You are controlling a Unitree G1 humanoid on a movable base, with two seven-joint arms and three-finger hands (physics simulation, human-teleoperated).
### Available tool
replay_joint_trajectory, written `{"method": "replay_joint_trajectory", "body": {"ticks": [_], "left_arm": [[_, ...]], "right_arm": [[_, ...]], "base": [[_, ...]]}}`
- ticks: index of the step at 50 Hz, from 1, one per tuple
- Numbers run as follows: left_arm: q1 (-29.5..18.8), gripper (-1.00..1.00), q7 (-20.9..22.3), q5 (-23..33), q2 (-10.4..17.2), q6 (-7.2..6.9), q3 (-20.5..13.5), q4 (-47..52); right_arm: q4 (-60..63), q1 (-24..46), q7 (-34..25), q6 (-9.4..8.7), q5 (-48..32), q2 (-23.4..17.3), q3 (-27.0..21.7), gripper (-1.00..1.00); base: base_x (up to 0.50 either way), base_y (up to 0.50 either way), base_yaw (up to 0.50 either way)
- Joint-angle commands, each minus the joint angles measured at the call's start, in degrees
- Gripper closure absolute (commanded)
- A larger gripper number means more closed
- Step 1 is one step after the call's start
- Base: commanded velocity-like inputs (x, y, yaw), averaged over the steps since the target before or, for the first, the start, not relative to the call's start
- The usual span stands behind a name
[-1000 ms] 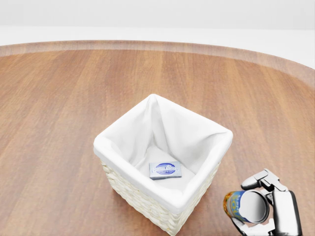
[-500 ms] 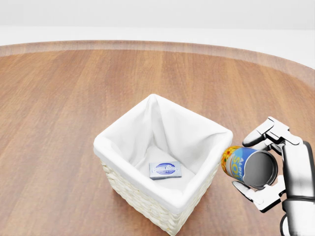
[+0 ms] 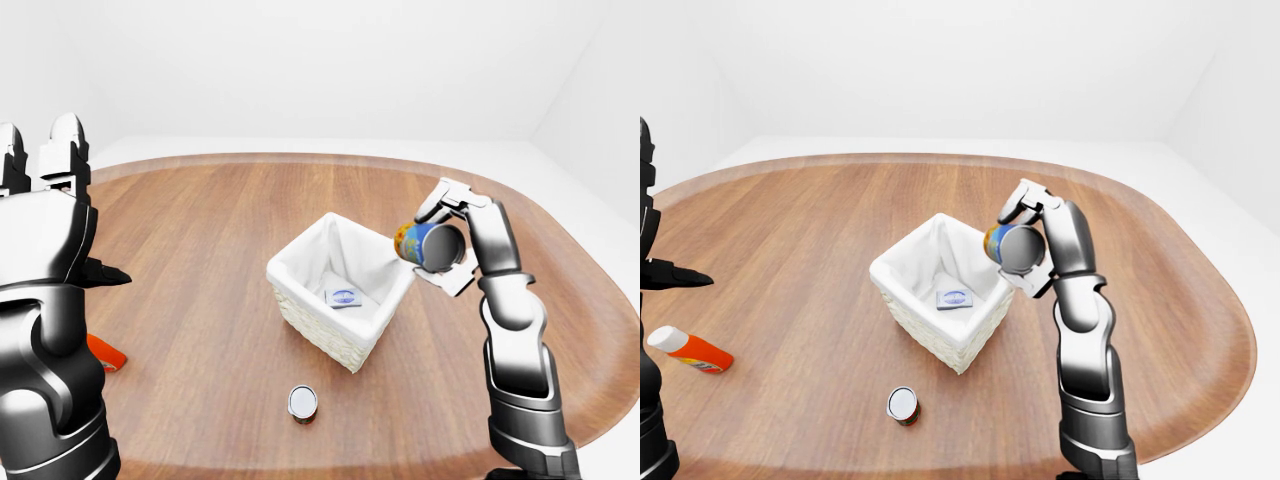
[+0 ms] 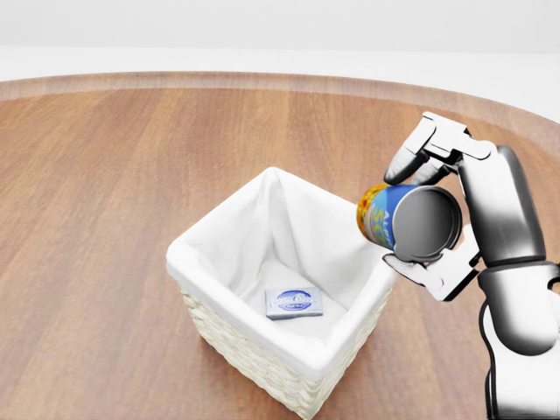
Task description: Pick up the alphabet soup and the cream cheese box, and put them in the basket.
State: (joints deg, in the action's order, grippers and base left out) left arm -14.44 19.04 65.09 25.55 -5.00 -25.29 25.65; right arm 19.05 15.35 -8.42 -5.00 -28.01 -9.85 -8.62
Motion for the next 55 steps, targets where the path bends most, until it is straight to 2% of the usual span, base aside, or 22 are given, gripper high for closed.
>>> {"method": "replay_joint_trajectory", "body": {"ticks": [1,13,28,36,55], "left_arm": [[-0.09,-1.0,0.27,0.29,0.04,0.0,0.09,-0.04],[-0.29,-1.0,0.2,0.17,0.11,0.0,0.11,-0.32],[-0.22,-1.0,-0.41,0.13,0.06,0.0,0.28,-0.7],[-0.28,-1.0,-0.53,0.26,0.01,0.0,0.4,-0.8],[-0.27,-1.0,0.02,0.24,0.04,0.0,0.24,-0.23]], "right_arm": [[-2.19,7.87,-1.97,0.0,-0.71,-0.96,2.24,1.0],[-10.87,13.82,-2.94,0.0,-1.39,-0.44,4.04,1.0],[-30.88,19.74,-1.8,0.0,-5.19,1.37,7.5,1.0],[-35.99,23.68,-2.37,0.0,-6.48,2.0,8.23,1.0],[-44.22,27.32,-2.37,0.0,-11.86,4.84,10.56,1.0]], "base": [[0.0,0.0,0.0],[0.0,0.0,0.0],[0.0,0.0,0.0],[0.0,0.0,0.0],[0.0,0.0,0.0]]}}
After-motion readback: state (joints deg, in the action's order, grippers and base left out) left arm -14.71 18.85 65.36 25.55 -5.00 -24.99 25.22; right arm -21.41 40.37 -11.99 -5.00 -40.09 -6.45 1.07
